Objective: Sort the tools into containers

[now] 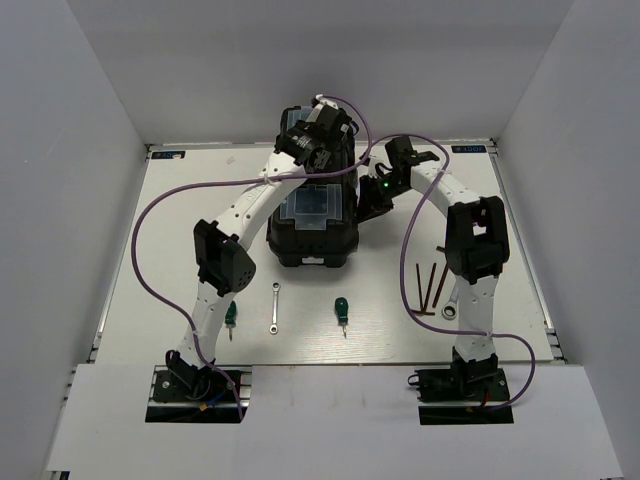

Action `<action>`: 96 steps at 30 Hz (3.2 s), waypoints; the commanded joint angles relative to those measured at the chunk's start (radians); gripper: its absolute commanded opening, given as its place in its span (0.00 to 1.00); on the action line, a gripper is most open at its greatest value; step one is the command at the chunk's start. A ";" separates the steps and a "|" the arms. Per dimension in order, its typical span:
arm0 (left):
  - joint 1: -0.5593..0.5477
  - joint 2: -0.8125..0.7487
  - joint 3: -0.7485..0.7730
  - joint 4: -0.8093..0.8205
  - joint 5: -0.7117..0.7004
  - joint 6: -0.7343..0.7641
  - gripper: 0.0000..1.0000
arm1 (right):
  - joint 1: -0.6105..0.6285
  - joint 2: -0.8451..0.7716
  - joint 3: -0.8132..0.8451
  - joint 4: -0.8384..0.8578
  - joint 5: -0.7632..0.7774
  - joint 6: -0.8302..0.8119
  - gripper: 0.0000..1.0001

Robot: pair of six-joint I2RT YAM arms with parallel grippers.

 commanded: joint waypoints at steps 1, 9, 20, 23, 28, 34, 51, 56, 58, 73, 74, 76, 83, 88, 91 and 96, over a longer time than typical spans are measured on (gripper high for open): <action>-0.067 -0.052 0.056 0.050 0.103 -0.065 0.00 | 0.044 0.003 0.057 0.053 -0.127 0.036 0.21; -0.076 -0.062 0.056 0.061 0.163 -0.114 0.00 | 0.063 0.002 0.060 0.052 -0.124 0.040 0.21; -0.076 -0.062 0.056 0.082 0.270 -0.183 0.00 | 0.075 -0.001 0.063 0.050 -0.130 0.042 0.21; -0.076 -0.062 0.046 0.082 0.305 -0.198 0.00 | 0.075 -0.003 0.065 0.047 -0.127 0.042 0.21; -0.076 -0.062 0.036 0.082 0.367 -0.228 0.00 | 0.069 -0.003 0.065 0.045 -0.130 0.042 0.21; -0.076 -0.049 0.036 0.095 0.436 -0.237 0.04 | 0.067 0.000 0.065 0.044 -0.129 0.043 0.21; -0.054 -0.109 0.036 0.104 0.489 -0.235 0.55 | 0.060 -0.023 0.054 0.024 -0.092 0.017 0.36; -0.044 -0.118 0.018 0.070 0.463 -0.235 0.60 | 0.061 -0.034 0.039 0.024 -0.081 0.014 0.37; -0.033 -0.109 0.009 0.055 0.463 -0.235 0.60 | 0.060 -0.041 0.036 0.021 -0.086 0.010 0.37; -0.033 -0.009 -0.001 -0.025 0.390 -0.235 0.47 | 0.038 -0.064 0.011 0.001 -0.089 0.002 0.39; -0.033 -0.009 -0.001 -0.036 0.378 -0.235 0.47 | 0.038 -0.067 0.011 0.002 -0.089 0.002 0.39; -0.033 0.001 -0.001 -0.046 0.344 -0.235 0.47 | 0.037 -0.069 0.010 -0.002 -0.089 0.002 0.39; -0.033 0.029 -0.022 -0.080 0.312 -0.226 0.50 | 0.031 -0.070 0.005 -0.004 -0.092 0.002 0.39; -0.033 0.018 -0.013 -0.043 0.302 -0.205 0.25 | 0.028 -0.072 0.002 -0.005 -0.094 -0.003 0.39; -0.033 0.029 0.019 -0.043 0.278 -0.192 0.24 | 0.026 -0.074 0.000 -0.008 -0.092 -0.004 0.39; -0.024 0.002 0.019 -0.033 0.232 -0.183 0.00 | 0.023 -0.087 -0.007 -0.024 -0.091 -0.015 0.40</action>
